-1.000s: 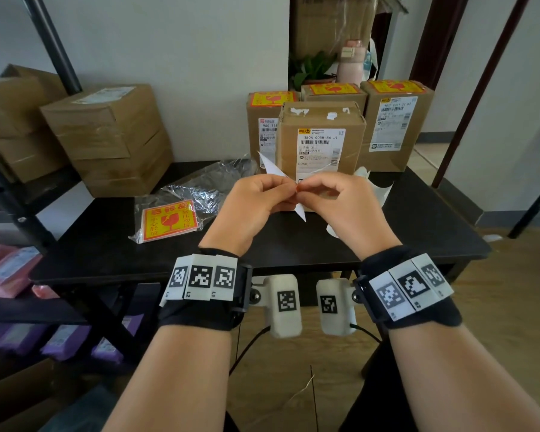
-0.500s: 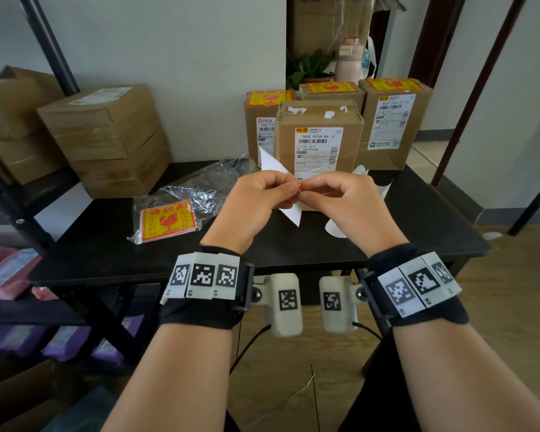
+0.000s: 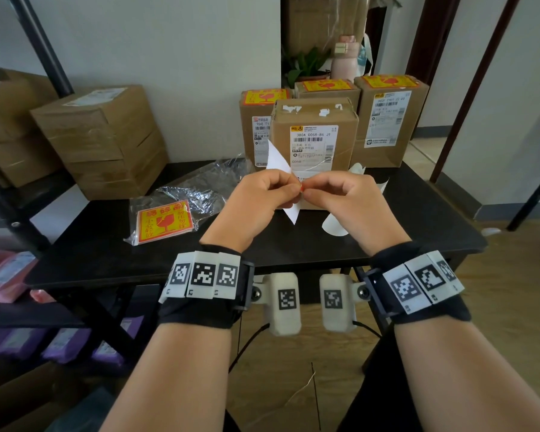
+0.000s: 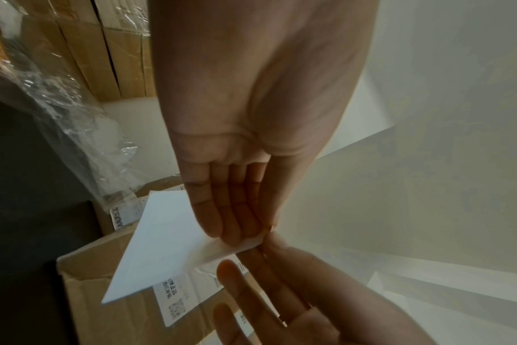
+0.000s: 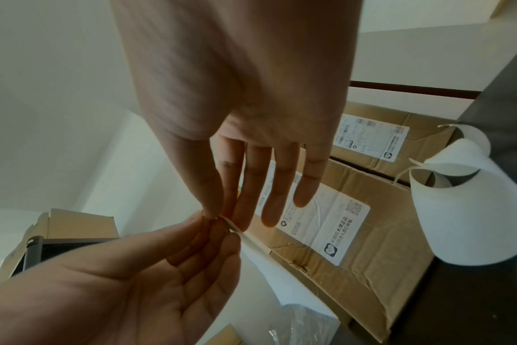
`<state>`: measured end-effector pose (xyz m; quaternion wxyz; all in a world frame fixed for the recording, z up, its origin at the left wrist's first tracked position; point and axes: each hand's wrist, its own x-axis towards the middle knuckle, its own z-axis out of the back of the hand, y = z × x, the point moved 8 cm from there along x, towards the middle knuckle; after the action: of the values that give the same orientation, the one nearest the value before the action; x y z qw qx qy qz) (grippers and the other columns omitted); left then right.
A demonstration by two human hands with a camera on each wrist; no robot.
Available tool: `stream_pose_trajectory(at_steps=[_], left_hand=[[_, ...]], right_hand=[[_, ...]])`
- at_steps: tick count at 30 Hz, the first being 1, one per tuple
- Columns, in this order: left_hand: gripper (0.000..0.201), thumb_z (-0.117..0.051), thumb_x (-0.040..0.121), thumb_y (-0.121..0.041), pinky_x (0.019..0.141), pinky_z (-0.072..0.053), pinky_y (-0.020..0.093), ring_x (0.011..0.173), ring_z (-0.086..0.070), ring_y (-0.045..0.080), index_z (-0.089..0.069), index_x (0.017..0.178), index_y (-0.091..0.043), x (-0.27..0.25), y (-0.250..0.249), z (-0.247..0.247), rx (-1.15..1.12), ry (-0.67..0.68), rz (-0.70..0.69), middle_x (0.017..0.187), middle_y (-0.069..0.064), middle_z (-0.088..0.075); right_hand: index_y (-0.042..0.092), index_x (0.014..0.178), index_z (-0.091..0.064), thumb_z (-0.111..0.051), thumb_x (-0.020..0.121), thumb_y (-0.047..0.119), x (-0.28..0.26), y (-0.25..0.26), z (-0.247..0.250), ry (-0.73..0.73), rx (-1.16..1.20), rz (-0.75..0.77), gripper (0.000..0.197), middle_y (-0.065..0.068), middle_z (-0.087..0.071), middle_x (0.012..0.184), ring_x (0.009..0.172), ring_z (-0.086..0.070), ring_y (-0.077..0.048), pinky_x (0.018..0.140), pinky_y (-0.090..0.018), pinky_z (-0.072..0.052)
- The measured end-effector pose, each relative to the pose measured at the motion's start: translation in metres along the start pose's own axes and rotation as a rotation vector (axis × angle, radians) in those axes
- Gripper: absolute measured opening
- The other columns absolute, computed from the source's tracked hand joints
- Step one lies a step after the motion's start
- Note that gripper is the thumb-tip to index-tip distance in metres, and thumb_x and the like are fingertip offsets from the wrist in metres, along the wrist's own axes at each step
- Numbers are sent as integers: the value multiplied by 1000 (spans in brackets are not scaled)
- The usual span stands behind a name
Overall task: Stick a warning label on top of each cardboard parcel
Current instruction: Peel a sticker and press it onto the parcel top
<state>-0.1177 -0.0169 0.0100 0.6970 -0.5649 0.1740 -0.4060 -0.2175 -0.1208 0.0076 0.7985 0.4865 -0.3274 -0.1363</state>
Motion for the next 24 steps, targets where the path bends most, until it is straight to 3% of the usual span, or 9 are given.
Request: stream_pose_trajectory(at_steps=[5, 10, 14, 21, 24], left_hand=[[15, -60, 93, -11, 85, -55, 25, 92, -68, 22, -72, 99, -4, 2, 2, 3, -16, -23, 16, 97, 12, -72], [13, -62, 93, -14, 86, -55, 25, 94, -68, 23, -73, 96, -8, 4, 1, 5, 17, -24, -9, 93, 8, -73], [13, -62, 93, -15, 87, -55, 27, 94, -68, 23, -73, 93, -9, 4, 0, 6, 56, -18, -38, 91, 5, -73], [12, -61, 94, -18, 86, -54, 23, 93, -68, 19, -72, 90, -15, 5, 1, 6, 86, 2, -45, 89, -1, -73], [13, -60, 94, -16, 88, -54, 26, 95, -67, 22, -71, 92, -11, 7, 3, 6, 63, 6, -34, 92, 2, -72]], right_hand=[[13, 101, -76, -73, 86, 15, 1, 0, -2, 12, -23, 10, 16, 2, -76, 95, 93, -70, -8, 91, -30, -55], [14, 98, -77, -72, 85, 13, 3, 0, -1, -4, -2, -14, 14, 1, -76, 94, 93, -70, -10, 90, -27, -55], [9, 96, -77, -71, 84, 9, 6, -2, -1, -36, 27, -37, 13, -3, -75, 93, 93, -69, -12, 85, -17, -53], [12, 92, -78, -68, 87, 12, 7, -4, -2, -42, 44, -60, 11, 0, -75, 91, 95, -67, -8, 90, -19, -51], [16, 90, -78, -68, 88, 14, 7, -4, -3, -44, 42, -62, 10, 3, -75, 89, 93, -67, -6, 87, -18, -51]])
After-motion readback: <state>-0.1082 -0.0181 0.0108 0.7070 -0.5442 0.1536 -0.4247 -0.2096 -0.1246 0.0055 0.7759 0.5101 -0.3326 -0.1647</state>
